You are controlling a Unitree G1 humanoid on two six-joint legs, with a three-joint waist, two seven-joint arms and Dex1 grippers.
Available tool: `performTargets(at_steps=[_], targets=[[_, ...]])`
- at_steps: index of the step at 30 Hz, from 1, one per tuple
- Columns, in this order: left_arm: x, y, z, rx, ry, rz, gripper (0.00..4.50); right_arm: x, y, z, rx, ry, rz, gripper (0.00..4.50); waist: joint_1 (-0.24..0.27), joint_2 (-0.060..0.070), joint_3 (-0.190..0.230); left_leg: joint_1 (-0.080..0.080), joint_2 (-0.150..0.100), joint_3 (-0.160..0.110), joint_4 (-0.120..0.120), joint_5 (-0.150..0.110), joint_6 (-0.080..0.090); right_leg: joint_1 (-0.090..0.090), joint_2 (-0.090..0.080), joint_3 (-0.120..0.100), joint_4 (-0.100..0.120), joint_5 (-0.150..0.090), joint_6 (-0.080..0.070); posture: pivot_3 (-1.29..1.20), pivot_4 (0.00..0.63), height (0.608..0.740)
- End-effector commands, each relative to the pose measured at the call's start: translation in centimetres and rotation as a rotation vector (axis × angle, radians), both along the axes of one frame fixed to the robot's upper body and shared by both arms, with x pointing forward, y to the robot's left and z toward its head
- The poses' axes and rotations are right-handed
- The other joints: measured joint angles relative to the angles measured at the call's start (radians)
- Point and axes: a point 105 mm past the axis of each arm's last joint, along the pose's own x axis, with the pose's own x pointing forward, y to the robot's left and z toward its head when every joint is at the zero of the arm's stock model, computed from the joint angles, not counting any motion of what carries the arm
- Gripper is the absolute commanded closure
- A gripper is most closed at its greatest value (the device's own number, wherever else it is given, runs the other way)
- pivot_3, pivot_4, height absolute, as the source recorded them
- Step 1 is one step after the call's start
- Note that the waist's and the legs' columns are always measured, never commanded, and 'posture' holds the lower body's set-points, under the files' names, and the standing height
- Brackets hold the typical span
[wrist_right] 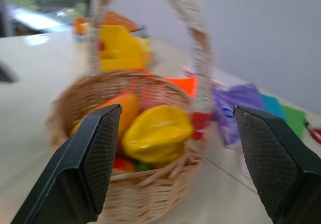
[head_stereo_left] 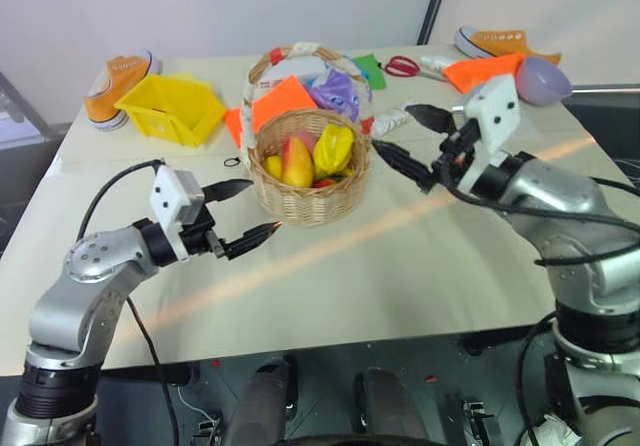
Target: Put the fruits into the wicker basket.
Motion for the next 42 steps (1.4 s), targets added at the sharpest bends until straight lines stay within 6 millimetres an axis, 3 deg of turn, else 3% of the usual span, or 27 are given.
performTargets(at_steps=[1,6,7,9,15,18,21,27,30,33,37,42], targets=[[0.1,-0.1,0.9,-0.005,-0.037,-0.003,0.00,2.6,-0.1,0.8,0.047,-0.042,-0.094,0.79,0.001,0.000,0.000,0.000,0.000,0.000,0.000,0.000,0.000,0.000,0.000,0.000,0.000,0.000,0.000,0.00,0.150,0.740],[0.0,-0.1,0.9,-0.007,-0.043,0.007,0.00,4.7,0.4,-0.8,0.073,0.002,-0.107,0.79,0.008,0.000,0.000,-0.001,0.000,0.000,0.000,0.003,0.002,-0.001,0.002,-0.001,0.000,0.002,0.004,0.00,0.150,0.740],[0.0,0.0,1.0,-0.008,-0.045,0.012,0.00,4.8,0.5,-0.9,0.085,0.008,-0.104,1.03,0.007,0.000,0.000,-0.001,0.000,0.000,0.000,0.002,0.002,-0.001,0.001,-0.001,0.000,0.003,0.005,0.00,0.150,0.740],[-0.1,0.1,1.0,-0.010,-0.045,0.022,0.00,4.8,0.6,-1.0,0.103,0.013,-0.095,1.65,0.006,0.000,0.000,-0.005,0.000,0.001,-0.001,0.002,0.002,-0.002,0.001,-0.001,0.000,0.004,0.007,0.00,0.150,0.740],[-0.3,0.2,0.8,-0.012,-0.041,0.037,0.00,4.1,0.8,-0.5,0.126,-0.006,-0.067,4.48,0.006,0.000,0.000,-0.006,0.001,0.000,-0.001,0.003,0.001,-0.004,0.004,-0.001,0.001,0.004,0.007,0.00,0.150,0.740],[-0.2,0.2,0.8,-0.014,-0.039,0.040,0.00,3.5,0.1,0.3,0.123,-0.042,-0.091,4.48,0.006,0.000,0.000,-0.005,0.002,0.000,0.000,0.003,-0.001,-0.004,0.004,0.000,0.001,0.004,0.006,0.00,0.150,0.740],[0.0,0.1,0.7,-0.016,-0.040,0.042,0.00,2.5,-3.1,2.0,0.132,-0.109,-0.184,4.48,0.009,0.001,0.000,-0.004,0.002,0.000,0.000,0.002,-0.002,-0.004,0.004,0.000,0.001,0.004,0.005,0.00,0.150,0.740],[0.5,0.0,0.7,-0.024,-0.043,0.041,0.00,-0.4,-13.6,3.3,0.092,-0.166,-0.509,4.48,0.031,0.001,0.001,-0.006,0.002,0.000,0.000,0.002,-0.002,-0.006,0.003,0.000,-0.002,0.004,0.005,0.00,0.150,0.740],[0.9,-0.4,0.6,-0.030,-0.041,0.030,0.00,-1.8,-18.8,3.1,0.111,-0.164,-0.688,4.48,0.032,0.001,0.001,-0.006,0.002,0.000,0.000,0.002,-0.002,-0.003,0.003,0.000,-0.002,0.003,0.005,0.00,0.150,0.740],[1.3,-0.9,0.5,-0.040,-0.043,0.015,0.00,-2.1,-22.5,1.8,0.131,-0.141,-0.807,4.48,0.025,0.002,0.001,-0.006,0.002,0.001,0.000,0.003,0.000,-0.003,0.003,0.000,-0.002,0.003,0.004,0.00,0.150,0.740],[1.7,-1.0,0.5,-0.044,-0.051,0.015,0.00,-1.8,-24.9,-0.3,0.146,-0.107,-0.881,4.48,0.013,0.003,0.001,-0.003,0.002,0.001,0.001,0.003,0.001,0.000,0.004,0.000,-0.001,0.003,0.003,0.00,0.150,0.740],[2.0,-0.6,0.4,-0.047,-0.054,0.044,0.00,-2.2,-25.1,-0.5,0.149,-0.126,-0.876,2.14,0.005,0.006,0.003,-0.002,0.003,0.001,0.001,0.004,0.001,0.000,0.005,0.001,0.000,0.004,0.006,0.00,0.150,0.740]])
